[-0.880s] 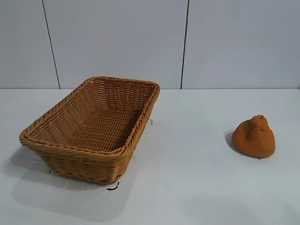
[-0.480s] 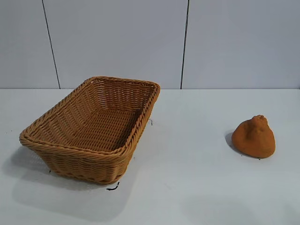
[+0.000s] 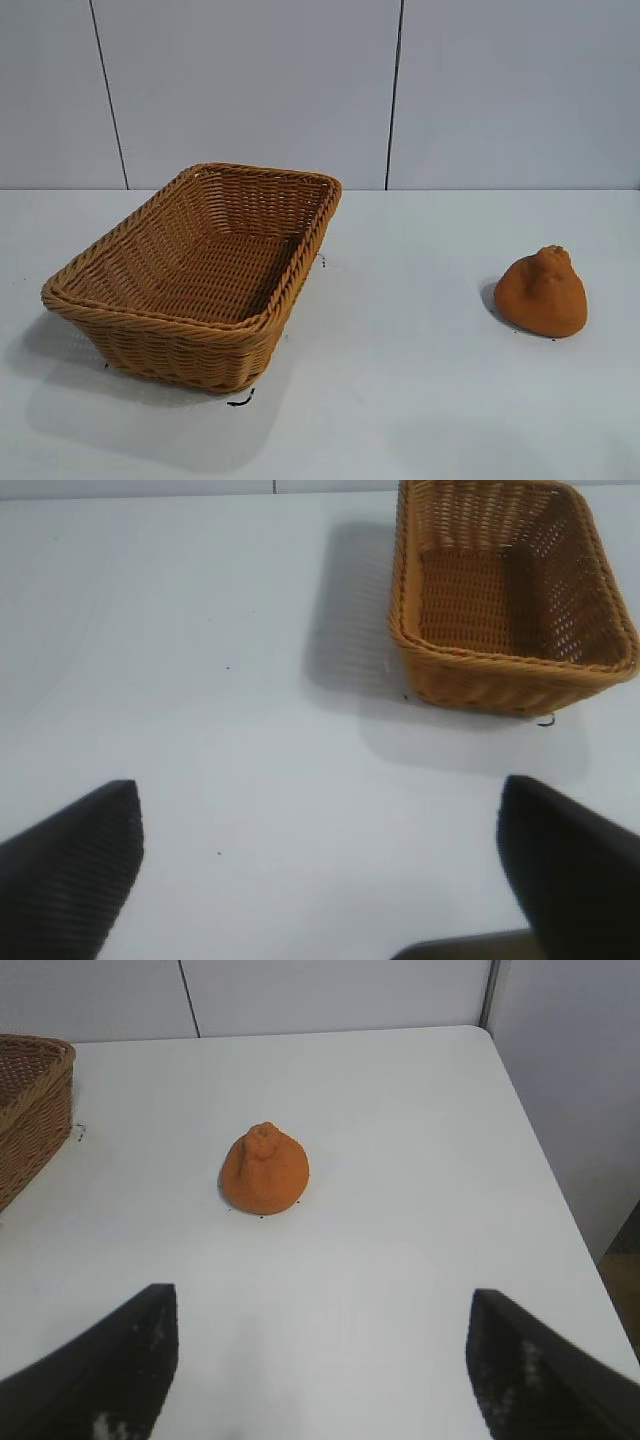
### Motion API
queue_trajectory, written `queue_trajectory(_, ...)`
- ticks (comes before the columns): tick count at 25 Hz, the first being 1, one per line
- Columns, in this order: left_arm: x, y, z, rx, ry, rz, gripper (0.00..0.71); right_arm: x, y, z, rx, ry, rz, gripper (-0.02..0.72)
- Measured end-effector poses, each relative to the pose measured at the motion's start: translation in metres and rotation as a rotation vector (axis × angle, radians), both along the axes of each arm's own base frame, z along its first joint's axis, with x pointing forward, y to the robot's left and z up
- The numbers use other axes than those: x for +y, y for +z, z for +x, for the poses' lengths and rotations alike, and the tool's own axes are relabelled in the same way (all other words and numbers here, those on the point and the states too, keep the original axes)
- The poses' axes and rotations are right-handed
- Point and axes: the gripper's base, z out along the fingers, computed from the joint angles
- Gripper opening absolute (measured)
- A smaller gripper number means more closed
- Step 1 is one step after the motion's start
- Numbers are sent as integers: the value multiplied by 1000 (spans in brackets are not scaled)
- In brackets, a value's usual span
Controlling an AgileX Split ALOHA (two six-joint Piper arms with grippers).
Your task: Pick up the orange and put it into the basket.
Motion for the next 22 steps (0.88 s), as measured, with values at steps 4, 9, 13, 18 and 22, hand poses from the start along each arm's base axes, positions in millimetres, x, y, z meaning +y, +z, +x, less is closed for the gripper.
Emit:
queue_trajectory(4, 0, 0, 0, 0, 0, 0, 689, 0, 0, 0, 0, 0, 0, 545)
queue_trajectory(9, 0, 0, 0, 0, 0, 0, 689, 0, 0, 0, 0, 0, 0, 545)
queue_trajectory(13, 2, 5, 1, -13, 18, 26, 689, 0, 0, 0, 0, 0, 0, 545)
queue_trajectory(18, 0, 45, 28, -10, 23, 42, 689, 0, 0, 0, 0, 0, 0, 545)
queue_trajectory(22, -5, 75, 73, 65, 20, 55, 689, 0, 0, 0, 0, 0, 0, 545)
